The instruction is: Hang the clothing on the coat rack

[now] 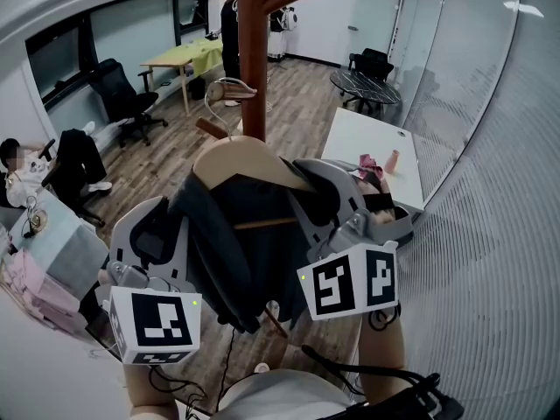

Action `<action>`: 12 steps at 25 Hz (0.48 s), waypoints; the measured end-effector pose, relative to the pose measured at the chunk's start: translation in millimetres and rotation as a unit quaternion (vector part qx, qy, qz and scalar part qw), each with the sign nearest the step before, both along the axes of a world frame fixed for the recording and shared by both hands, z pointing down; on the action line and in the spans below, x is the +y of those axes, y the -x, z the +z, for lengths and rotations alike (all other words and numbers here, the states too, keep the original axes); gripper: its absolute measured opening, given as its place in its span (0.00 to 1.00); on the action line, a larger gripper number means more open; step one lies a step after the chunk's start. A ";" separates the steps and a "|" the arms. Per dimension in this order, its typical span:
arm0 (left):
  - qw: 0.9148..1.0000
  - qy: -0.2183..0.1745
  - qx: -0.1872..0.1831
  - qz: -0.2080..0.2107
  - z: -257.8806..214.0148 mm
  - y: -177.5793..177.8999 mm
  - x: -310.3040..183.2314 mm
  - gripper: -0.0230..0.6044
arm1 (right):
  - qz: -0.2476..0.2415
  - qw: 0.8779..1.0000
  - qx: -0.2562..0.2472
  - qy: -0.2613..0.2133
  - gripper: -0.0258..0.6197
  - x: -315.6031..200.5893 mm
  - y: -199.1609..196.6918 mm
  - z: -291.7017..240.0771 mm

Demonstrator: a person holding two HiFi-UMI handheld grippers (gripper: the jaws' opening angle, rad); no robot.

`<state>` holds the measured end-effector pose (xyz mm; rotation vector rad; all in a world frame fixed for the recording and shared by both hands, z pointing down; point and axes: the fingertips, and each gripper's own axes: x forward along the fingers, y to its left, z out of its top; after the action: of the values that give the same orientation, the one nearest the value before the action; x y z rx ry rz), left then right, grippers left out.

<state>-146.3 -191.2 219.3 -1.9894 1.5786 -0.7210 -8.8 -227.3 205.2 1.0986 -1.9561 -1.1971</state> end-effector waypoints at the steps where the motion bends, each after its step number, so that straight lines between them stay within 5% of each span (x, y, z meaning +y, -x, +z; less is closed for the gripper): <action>1: 1.000 0.000 -0.001 -0.001 1.3 0.0 -0.1 0.22 | 0.000 1.000 0.000 0.001 0.21 -0.1 -0.1 1.0; 12: 1.000 -0.014 -0.015 -0.016 7.1 -3.0 -0.9 0.22 | 0.007 1.000 -0.002 0.003 0.21 -1.5 -4.6 6.6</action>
<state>-143.3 -192.0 226.4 -1.9292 1.5966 -0.7339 -4.2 -228.7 211.8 1.1112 -1.9509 -1.1806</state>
